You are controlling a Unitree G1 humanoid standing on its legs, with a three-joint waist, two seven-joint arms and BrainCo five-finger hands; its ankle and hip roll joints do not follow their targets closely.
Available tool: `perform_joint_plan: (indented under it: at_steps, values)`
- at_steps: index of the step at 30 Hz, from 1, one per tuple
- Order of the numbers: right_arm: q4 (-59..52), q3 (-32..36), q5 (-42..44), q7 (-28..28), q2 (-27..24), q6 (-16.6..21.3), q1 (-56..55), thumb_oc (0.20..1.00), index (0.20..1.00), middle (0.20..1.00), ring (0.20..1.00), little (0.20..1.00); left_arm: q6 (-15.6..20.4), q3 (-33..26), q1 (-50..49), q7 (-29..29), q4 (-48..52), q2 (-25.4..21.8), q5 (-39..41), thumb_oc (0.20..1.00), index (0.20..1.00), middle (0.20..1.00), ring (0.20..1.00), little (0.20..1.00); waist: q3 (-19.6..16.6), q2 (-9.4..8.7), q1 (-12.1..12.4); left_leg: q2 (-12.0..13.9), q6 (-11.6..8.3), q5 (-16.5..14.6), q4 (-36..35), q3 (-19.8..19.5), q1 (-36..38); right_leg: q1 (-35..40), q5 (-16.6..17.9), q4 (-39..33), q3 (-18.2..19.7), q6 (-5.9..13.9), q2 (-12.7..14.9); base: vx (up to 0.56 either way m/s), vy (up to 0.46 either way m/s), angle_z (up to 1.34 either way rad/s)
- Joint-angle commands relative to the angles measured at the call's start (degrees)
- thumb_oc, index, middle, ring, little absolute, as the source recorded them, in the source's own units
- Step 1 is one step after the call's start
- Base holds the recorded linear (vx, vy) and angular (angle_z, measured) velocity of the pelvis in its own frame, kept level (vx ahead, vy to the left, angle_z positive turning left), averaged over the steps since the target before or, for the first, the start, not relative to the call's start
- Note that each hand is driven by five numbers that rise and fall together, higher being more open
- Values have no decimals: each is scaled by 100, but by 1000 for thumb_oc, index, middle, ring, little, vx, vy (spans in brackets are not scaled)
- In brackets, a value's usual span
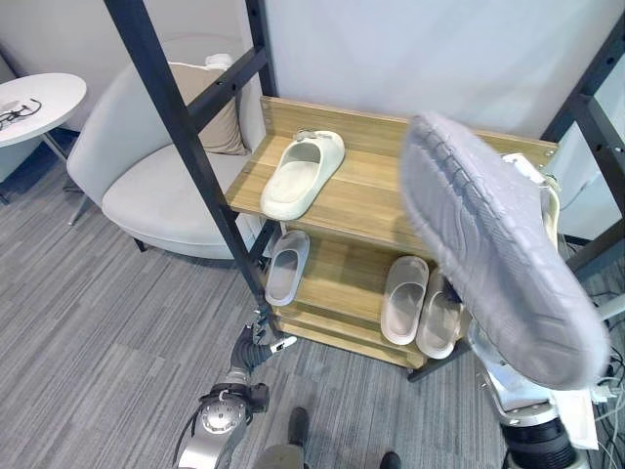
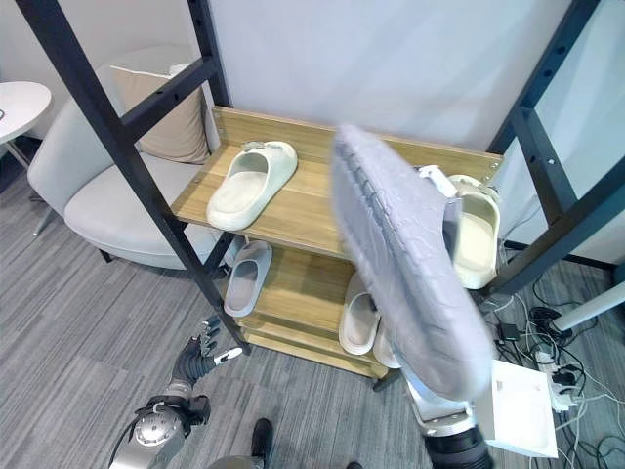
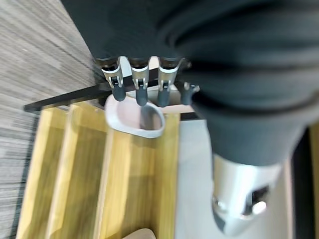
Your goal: Arrange the slippers neatly on the shoe rack.
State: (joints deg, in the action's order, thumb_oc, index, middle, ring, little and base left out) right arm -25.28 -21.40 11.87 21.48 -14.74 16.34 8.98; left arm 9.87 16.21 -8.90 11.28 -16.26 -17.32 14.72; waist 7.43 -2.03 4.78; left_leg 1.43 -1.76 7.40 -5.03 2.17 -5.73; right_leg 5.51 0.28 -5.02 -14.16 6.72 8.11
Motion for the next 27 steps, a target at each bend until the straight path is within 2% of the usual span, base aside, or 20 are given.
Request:
perform_joint_plan:
  at_steps: [1,6,8,10,11,12,14,16,19,22,24,25,27]
  values:
    - [-87,-533,1356,-1148,9,379,667,200,200,200,200,200,310,69,352,115,-31,-199,81,1000,1000,1000,1000,1000,-8,-72,243,194,-114,-736,3,-15,527,129,-286,96,-213,164,209,-48,-21,14]
    - [795,-1402,1277,-1696,72,63,707,200,200,200,200,200,453,2,411,150,-182,-166,113,1000,1000,1000,1000,1000,46,-69,403,187,-152,-690,3,-188,458,105,-330,210,-390,136,205,-27,-14,21]
    - [1062,-1532,788,-1698,-31,-30,637,200,200,200,200,200,485,-59,442,213,-242,-143,123,1000,1000,1000,1000,1000,86,-71,454,189,-156,-683,3,-250,436,104,-368,267,-460,127,207,-14,-14,17]
    - [1404,-1529,-86,-1567,-167,-114,491,200,200,200,200,200,525,-126,463,287,-251,-117,120,1000,1000,1000,1000,1000,143,-67,486,191,-151,-676,3,-312,425,86,-404,336,-516,126,211,-21,-7,24]
    - [1790,-1418,-910,-1236,-256,-165,339,200,200,200,200,200,568,-149,531,410,-333,-73,87,1000,1000,1000,1000,1000,204,-63,483,196,-147,-667,3,-355,419,66,-432,380,-550,122,209,-19,-2,25]
    - [1798,-1421,-927,-1224,-252,-160,338,200,200,200,200,200,571,-144,535,412,-340,-71,85,1000,1000,1000,1000,1000,206,-60,485,196,-148,-667,3,-357,421,68,-435,384,-552,122,209,-26,-2,22]
    - [2217,-1209,-1838,-666,-330,-205,169,200,200,200,200,200,614,-112,707,615,-446,-9,31,1000,1000,1000,1000,1000,323,-46,480,213,-142,-644,7,-392,380,6,-473,442,-582,117,206,-60,-2,7]
    - [2685,-1112,-3016,45,-493,-375,216,200,200,200,200,200,673,17,916,825,-415,59,-9,1000,1000,1000,1000,1000,561,-17,482,244,-132,-613,96,-432,227,-159,-520,585,-605,114,220,-153,-16,-2]
    - [3483,-1065,-4005,847,-599,-743,784,200,200,200,200,200,783,315,1360,1025,-260,40,-102,1000,1000,1000,1000,1000,968,65,528,263,-119,-595,498,-564,-287,-623,-603,1058,-646,73,304,-244,-8,1]
    - [4103,-925,-4482,1588,-727,-1141,1809,200,200,200,200,200,885,615,1900,1109,51,-127,-116,1000,1000,1000,1000,1000,1366,230,608,210,-150,-624,1187,-812,-1157,-1391,-764,1845,-689,14,495,-272,-6,25]
    - [4407,-821,-4734,1866,-825,-1409,2312,200,200,200,200,200,930,708,2047,1089,257,-241,-103,1000,1000,1000,1000,1000,1385,285,652,116,-160,-647,1481,-949,-1605,-1763,-875,2196,-696,-12,550,-120,14,40]
    - [4605,-727,-4984,2101,-1056,-1692,2730,200,200,200,200,200,985,781,2140,1052,440,-317,-87,1000,1000,1000,1000,1000,1378,312,707,79,-176,-683,1681,-1029,-1910,-2045,-1000,2490,-699,-28,597,-51,35,48]
    - [4848,-664,-5162,2250,-1356,-1909,3132,200,200,200,200,200,1033,856,2259,1026,652,-391,-90,1000,1000,1000,1000,1000,1411,323,764,42,-197,-723,1874,-1084,-2196,-2313,-1122,2771,-720,-35,658,-40,30,43]
